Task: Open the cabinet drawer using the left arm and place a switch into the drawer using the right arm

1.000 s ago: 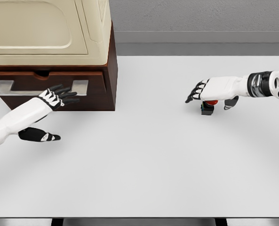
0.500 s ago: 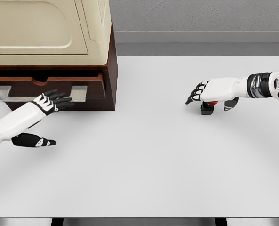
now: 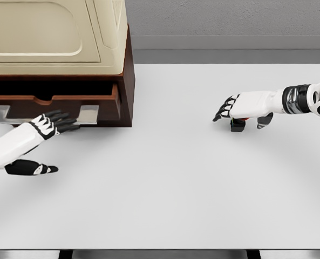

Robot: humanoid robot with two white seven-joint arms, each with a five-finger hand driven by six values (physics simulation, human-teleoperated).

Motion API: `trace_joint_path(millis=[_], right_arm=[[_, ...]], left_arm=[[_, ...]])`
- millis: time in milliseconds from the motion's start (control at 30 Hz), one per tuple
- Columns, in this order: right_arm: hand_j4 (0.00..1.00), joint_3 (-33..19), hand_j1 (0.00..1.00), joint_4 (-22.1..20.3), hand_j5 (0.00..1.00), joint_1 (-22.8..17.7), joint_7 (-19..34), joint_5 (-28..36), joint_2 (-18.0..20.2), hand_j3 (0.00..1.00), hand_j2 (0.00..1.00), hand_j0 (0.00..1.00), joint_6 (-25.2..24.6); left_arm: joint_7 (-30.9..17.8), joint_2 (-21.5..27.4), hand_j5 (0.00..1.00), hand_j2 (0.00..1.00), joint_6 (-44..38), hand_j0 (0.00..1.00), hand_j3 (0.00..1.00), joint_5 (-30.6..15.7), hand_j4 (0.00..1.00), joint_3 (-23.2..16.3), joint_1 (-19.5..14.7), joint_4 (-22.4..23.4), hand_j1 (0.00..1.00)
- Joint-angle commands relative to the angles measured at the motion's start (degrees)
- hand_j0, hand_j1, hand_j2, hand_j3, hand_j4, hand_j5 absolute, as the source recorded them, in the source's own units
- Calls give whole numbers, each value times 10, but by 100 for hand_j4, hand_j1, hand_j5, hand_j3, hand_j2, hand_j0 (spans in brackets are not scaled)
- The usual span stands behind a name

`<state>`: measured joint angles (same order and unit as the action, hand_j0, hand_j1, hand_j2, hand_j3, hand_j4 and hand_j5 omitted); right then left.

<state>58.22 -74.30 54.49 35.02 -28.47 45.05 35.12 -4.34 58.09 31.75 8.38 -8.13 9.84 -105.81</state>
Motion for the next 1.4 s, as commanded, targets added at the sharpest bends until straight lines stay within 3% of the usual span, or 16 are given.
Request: trace_joint_path(millis=[0,167,267,367,500,733,833,933,1033,1133,1367], right_arm=[[100,-2,100,2,100,1,0,3,0,100,100,100,-1],[100,-2,100,3,100,0,0,3,-1,100,100,100,-1],[100,-3,100,4,100,1,0,-1,-1,100,100,100,-1],[100,-4,100,4,100,1,0,-2,-1,100,100,100,-1],[100,-4,100,5,100,4,0,-2,-1,100,100,100,-1],[100,-4,100,5,100,4,0,-2,-1,100,100,100,-1],[100,-5,100,5,100,4,0,-2,-1,100,100,100,-1],[100,-6,100,20,100,4,0,-2,-1,100,100,100,-1],[100,-6,100,20,100,4,0,-2,-1,100,100,100,-1],[100,-6,100,20,100,4,0,-2,-1,100,100,100,-1],[100,-6,100,19,100,4,0,-2,-1,100,100,100,-1]], left_arm=[[-13,5,100,100,7,100,100,8,100,37,1,27,100],[-13,4,100,100,17,100,100,8,100,51,4,27,100],[-13,4,100,100,33,100,100,8,100,86,28,27,100],[-13,2,100,100,33,100,100,8,100,88,35,27,100],[-13,4,100,100,33,100,100,8,100,105,34,27,100],[-13,3,100,100,33,100,100,8,100,100,16,25,100],[-13,1,100,100,33,100,100,8,100,87,0,25,100],[-13,0,100,100,33,100,100,9,100,43,-34,25,100],[-13,-1,100,100,33,100,100,11,100,36,-40,25,100],[-13,-2,100,100,33,100,100,12,100,-15,-76,25,100],[-13,-5,100,100,33,100,100,13,100,-24,-75,25,100]])
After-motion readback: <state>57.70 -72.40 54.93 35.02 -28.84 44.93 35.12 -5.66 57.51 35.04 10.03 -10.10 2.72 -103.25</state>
